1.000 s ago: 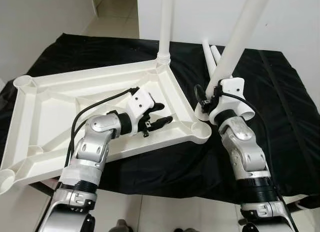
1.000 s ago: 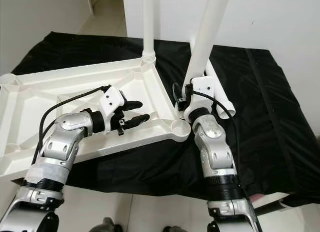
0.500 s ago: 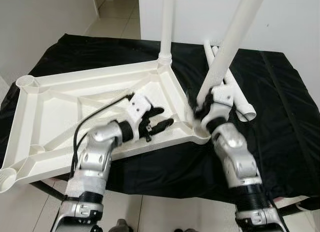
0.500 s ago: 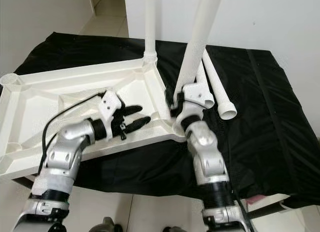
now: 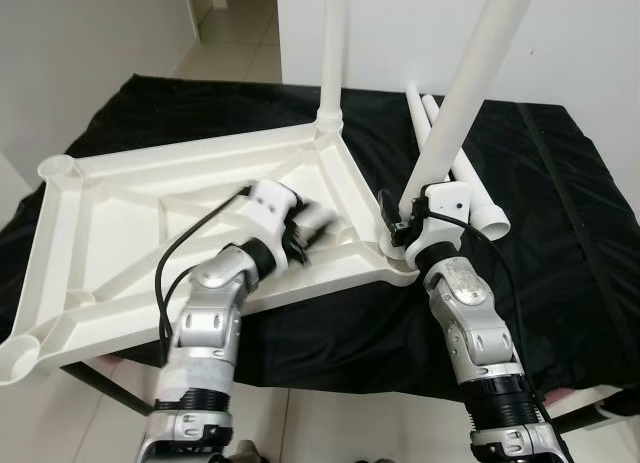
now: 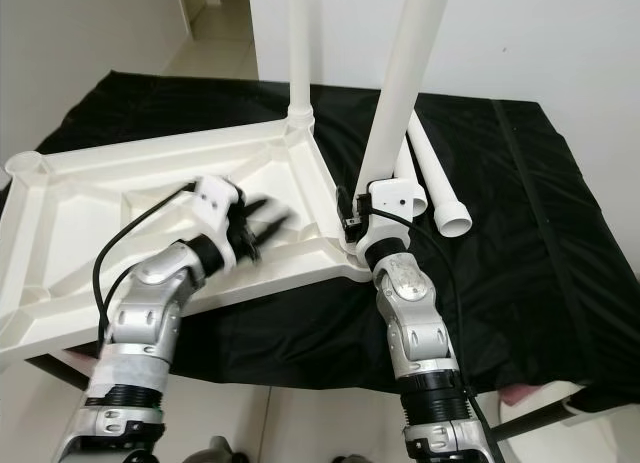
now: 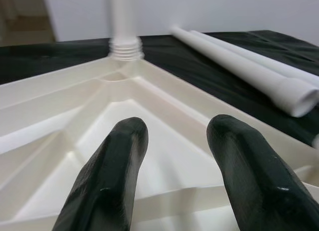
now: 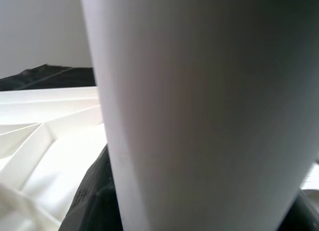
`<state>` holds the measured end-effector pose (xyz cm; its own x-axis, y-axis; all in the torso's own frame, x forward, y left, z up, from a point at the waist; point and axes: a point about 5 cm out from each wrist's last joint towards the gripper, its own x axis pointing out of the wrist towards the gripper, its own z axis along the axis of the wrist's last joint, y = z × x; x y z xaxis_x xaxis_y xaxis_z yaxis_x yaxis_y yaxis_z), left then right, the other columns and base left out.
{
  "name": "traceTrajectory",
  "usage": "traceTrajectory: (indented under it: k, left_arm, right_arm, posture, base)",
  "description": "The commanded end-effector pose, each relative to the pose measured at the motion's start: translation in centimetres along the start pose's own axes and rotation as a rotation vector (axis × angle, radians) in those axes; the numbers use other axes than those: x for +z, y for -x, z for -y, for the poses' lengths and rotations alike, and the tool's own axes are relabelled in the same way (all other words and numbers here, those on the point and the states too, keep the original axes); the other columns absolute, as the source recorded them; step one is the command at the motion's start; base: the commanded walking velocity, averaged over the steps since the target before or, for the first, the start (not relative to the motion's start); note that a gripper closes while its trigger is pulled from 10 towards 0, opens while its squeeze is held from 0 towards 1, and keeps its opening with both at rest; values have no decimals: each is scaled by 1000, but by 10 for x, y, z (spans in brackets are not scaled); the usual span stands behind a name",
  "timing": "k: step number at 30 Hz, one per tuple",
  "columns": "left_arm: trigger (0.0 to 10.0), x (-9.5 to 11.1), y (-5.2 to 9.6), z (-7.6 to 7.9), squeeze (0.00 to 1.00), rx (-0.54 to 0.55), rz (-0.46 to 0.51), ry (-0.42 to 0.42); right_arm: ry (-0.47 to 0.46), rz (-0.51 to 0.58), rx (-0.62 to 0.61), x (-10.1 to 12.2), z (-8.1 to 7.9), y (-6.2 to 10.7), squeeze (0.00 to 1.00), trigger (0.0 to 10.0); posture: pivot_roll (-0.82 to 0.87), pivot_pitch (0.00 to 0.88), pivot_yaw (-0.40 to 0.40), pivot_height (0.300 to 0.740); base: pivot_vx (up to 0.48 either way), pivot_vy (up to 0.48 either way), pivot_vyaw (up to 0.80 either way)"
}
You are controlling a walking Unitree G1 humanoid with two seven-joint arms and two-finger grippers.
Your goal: Building children table
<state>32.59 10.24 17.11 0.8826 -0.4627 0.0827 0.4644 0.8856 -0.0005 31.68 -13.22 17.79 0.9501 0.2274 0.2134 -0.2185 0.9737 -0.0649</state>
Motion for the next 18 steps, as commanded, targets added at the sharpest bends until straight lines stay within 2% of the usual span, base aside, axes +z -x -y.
traceTrajectory:
  k: [1,8,12,18]
  left_arm:
    - [10000,-1,-2,0,0,12,-5,6]
    - [10000,-2,-6,1,0,-3,-18,-6]
    - [10000,2,-10,1,0,19,-1,-1]
    - [10000,8,-7,-4,0,63,29,13]
  right_arm:
    - [3,24,-1,3,-2,-2,0,10000]
    - [7,47,-37,4,-1,-4,0,10000]
    - [15,48,-50,3,-1,-4,0,10000]
    - [12,39,-74,1,2,-5,0,10000]
  posture:
    - [27,0,80,740]
    - [7,0,114,740]
    - [17,0,106,740]
    - [45,0,73,740]
  base:
    - [0,0,0]
    - [0,0,0]
    - [0,0,0]
    - [0,0,0]
